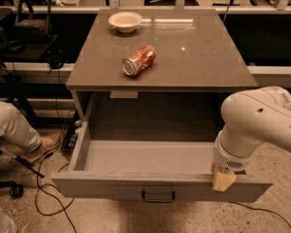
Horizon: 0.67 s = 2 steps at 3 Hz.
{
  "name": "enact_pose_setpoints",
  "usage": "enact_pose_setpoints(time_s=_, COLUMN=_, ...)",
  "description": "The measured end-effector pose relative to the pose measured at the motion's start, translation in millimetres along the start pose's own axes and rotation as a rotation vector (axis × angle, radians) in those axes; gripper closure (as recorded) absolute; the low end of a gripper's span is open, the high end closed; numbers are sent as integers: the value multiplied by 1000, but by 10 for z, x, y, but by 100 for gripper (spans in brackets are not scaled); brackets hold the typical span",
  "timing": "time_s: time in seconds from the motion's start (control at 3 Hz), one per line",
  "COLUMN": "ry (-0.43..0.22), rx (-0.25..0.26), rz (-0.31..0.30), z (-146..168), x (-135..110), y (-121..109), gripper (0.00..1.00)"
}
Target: Open top drawer
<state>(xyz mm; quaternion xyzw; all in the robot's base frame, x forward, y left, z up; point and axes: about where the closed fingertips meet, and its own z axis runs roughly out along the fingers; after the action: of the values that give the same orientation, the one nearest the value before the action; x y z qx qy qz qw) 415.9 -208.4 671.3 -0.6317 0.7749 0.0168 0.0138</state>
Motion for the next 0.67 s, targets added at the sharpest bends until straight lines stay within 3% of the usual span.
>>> enact_pose_setpoints(time_s=0.33, ry=-15, rx=20, rz=-13, z=-139, x=4, y=-61, gripper=36)
enact_pose_setpoints(time_s=0.67, ry=-26, rx=74, rz=-25, z=-577, x=86, y=-225, gripper=4)
